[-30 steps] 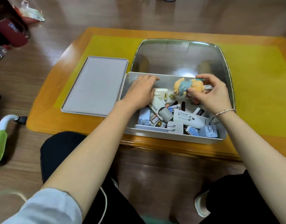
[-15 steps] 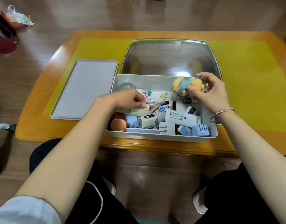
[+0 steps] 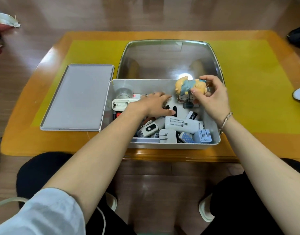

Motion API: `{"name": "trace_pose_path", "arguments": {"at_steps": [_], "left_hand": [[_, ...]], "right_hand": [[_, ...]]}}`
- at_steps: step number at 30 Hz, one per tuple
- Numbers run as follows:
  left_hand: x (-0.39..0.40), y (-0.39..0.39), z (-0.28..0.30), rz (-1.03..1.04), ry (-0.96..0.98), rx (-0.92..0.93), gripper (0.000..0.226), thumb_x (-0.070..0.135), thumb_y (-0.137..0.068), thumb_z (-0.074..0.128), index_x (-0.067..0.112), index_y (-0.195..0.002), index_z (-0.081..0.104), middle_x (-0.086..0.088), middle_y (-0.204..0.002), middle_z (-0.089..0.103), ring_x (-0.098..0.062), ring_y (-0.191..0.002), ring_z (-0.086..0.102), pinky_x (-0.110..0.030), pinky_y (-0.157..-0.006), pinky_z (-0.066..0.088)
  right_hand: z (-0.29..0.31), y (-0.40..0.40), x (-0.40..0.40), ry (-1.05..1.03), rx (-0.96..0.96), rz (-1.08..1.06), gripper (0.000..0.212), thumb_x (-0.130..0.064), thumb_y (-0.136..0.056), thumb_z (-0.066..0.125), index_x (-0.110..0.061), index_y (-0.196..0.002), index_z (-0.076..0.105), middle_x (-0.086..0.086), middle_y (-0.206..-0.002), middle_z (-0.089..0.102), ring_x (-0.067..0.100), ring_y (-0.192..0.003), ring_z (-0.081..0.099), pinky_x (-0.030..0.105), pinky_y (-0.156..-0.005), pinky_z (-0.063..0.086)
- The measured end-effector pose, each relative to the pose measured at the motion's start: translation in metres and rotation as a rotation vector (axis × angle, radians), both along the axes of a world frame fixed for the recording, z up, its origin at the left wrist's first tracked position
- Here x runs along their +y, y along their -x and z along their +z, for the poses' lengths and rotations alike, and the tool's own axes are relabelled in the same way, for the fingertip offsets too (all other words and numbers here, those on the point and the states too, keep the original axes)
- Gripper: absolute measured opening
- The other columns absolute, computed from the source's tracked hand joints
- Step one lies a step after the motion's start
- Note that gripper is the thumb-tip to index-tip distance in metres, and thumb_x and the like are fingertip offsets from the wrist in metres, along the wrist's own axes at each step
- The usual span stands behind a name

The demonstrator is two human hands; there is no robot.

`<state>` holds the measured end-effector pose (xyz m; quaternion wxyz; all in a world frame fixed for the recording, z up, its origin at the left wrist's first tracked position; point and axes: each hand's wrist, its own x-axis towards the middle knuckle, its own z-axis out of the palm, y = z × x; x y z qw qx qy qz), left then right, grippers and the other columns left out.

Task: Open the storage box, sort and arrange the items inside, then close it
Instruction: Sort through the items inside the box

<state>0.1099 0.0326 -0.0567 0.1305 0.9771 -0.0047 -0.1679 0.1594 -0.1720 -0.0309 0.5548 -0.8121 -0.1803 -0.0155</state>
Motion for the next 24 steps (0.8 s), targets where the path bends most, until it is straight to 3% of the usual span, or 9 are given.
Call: {"name": "trace_pose_path", "arguments": {"at_steps": [5, 10, 15, 17, 19, 22, 24], "left_hand": [[-0.001, 0.008, -0.005, -0.041, -0.146, 0.046, 0.080, 0.082, -0.082, 0.018, 0.035, -0.142, 0.040, -0.002, -0.150, 0.037, -0.029, -0.134, 0.036, -0.048, -0.107, 0.022], [0.009, 0.039, 0.003, -0.079, -0.212, 0.001, 0.087, 0.085, -0.078, 0.019, 0.025, -0.134, 0.050, -0.007, -0.129, 0.053, -0.027, -0.123, 0.042, -0.048, -0.101, 0.028], [0.009, 0.058, 0.004, -0.068, -0.195, 0.053, 0.085, 0.085, -0.077, 0.025, 0.029, -0.137, 0.046, -0.005, -0.132, 0.050, -0.027, -0.127, 0.037, -0.052, -0.106, 0.023], [0.007, 0.063, 0.003, -0.051, -0.190, -0.040, 0.083, 0.084, -0.078, 0.026, 0.030, -0.138, 0.047, -0.006, -0.128, 0.046, -0.026, -0.124, 0.035, -0.048, -0.106, 0.026], [0.005, 0.063, 0.004, -0.023, -0.161, -0.156, 0.080, 0.082, -0.079, 0.026, 0.028, -0.134, 0.050, -0.005, -0.124, 0.043, -0.025, -0.121, 0.036, -0.046, -0.103, 0.028], [-0.005, 0.052, 0.007, -0.042, -0.048, -0.185, 0.079, 0.080, -0.081, 0.027, 0.029, -0.139, 0.041, -0.005, -0.144, 0.036, -0.025, -0.134, 0.029, -0.048, -0.107, 0.025], [-0.015, 0.041, 0.008, -0.094, 0.007, -0.148, 0.078, 0.080, -0.082, 0.025, 0.034, -0.145, 0.033, -0.003, -0.154, 0.026, -0.024, -0.142, 0.019, -0.050, -0.112, 0.019]], "right_hand": [[-0.002, 0.003, 0.001, 0.016, -0.026, -0.007, 0.041, -0.029, -0.078, 0.072, -0.019, -0.114, 0.055, -0.010, -0.099, 0.058, 0.000, -0.051, 0.044, 0.032, -0.058, 0.054], [-0.002, 0.002, 0.002, -0.005, 0.005, -0.026, 0.042, -0.028, -0.079, 0.072, -0.019, -0.115, 0.055, -0.004, -0.102, 0.058, 0.002, -0.052, 0.045, 0.042, -0.061, 0.058], [-0.002, 0.002, 0.005, 0.000, -0.005, -0.026, 0.040, -0.028, -0.079, 0.071, -0.019, -0.114, 0.054, 0.003, -0.106, 0.060, 0.001, -0.049, 0.045, 0.029, -0.057, 0.057], [-0.002, 0.002, 0.005, 0.012, -0.022, -0.037, 0.039, -0.029, -0.079, 0.071, -0.019, -0.114, 0.055, 0.005, -0.107, 0.060, 0.000, -0.050, 0.044, 0.020, -0.054, 0.052], [-0.001, 0.003, 0.005, 0.030, -0.032, -0.045, 0.040, -0.030, -0.079, 0.071, -0.020, -0.114, 0.055, 0.004, -0.106, 0.060, 0.000, -0.053, 0.045, 0.020, -0.055, 0.052], [0.000, 0.005, 0.006, 0.051, -0.026, -0.050, 0.039, -0.031, -0.079, 0.071, -0.022, -0.114, 0.055, -0.003, -0.101, 0.060, 0.008, -0.060, 0.049, 0.036, -0.062, 0.058], [-0.001, 0.006, 0.005, 0.060, -0.035, -0.058, 0.038, -0.031, -0.079, 0.071, -0.023, -0.113, 0.055, -0.011, -0.094, 0.059, 0.007, -0.059, 0.047, 0.038, -0.062, 0.057]]}}
